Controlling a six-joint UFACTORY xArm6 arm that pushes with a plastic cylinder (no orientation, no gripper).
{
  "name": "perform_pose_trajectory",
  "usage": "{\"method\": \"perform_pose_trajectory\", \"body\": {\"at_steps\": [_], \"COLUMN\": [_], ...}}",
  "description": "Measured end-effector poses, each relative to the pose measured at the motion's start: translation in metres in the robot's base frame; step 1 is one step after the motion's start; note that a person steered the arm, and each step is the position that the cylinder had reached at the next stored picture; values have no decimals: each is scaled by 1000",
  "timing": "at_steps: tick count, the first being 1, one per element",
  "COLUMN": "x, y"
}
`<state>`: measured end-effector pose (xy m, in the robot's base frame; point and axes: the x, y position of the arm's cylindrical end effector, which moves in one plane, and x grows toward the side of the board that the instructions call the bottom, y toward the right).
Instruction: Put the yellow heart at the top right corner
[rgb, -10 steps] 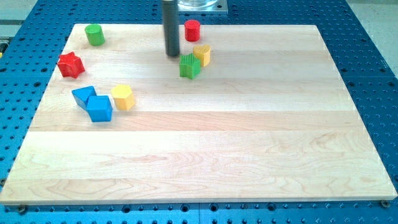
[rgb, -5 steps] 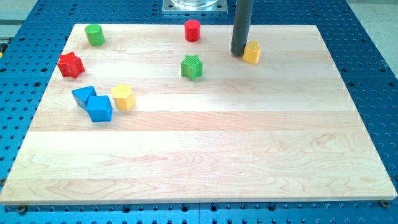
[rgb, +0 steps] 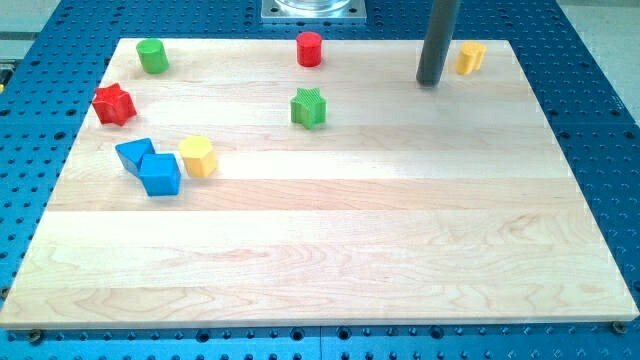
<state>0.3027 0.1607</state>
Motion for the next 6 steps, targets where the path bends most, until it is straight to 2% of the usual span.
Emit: {"method": "perform_pose_trajectory", "body": {"at_steps": [1,2,4,6], "x": [-19,-45,-68,-35], "y": [49,49,62,37]}}
